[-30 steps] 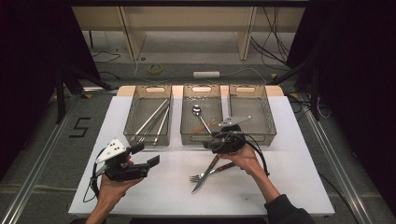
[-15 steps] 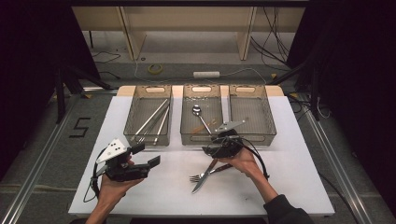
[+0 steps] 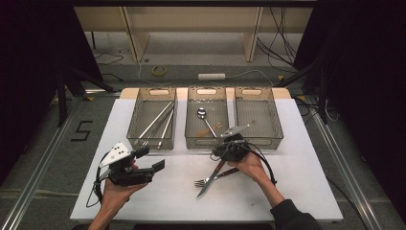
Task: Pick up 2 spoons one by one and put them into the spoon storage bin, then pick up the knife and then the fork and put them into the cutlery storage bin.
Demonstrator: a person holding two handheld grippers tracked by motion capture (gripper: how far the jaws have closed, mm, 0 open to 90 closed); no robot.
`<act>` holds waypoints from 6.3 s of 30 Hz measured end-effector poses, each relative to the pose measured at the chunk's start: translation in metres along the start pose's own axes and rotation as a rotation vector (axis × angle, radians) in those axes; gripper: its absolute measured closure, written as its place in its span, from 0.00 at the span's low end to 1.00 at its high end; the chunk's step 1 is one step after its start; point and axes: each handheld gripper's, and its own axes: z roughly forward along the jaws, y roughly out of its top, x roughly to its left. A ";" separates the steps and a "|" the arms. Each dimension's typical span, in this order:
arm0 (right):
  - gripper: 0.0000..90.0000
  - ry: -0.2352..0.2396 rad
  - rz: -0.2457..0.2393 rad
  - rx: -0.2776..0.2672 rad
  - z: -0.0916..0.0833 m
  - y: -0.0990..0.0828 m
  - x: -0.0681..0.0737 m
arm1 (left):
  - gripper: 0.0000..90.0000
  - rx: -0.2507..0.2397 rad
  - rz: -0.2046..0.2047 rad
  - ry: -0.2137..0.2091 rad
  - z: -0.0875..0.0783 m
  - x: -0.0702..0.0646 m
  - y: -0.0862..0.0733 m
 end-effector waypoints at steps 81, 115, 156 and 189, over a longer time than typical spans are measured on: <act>1.00 0.055 -0.076 0.334 -0.053 -0.068 0.027 | 0.21 0.019 0.032 -0.005 0.000 -0.003 -0.002; 0.46 0.063 -0.218 0.325 -0.057 -0.048 0.036 | 0.21 0.003 0.030 -0.017 -0.001 -0.003 -0.001; 0.83 0.105 -0.358 0.435 -0.042 -0.053 0.052 | 0.21 0.006 0.028 -0.017 -0.001 -0.003 -0.001; 0.86 0.141 -0.235 0.233 -0.074 -0.039 0.024 | 0.21 0.002 0.029 -0.016 0.000 -0.004 -0.001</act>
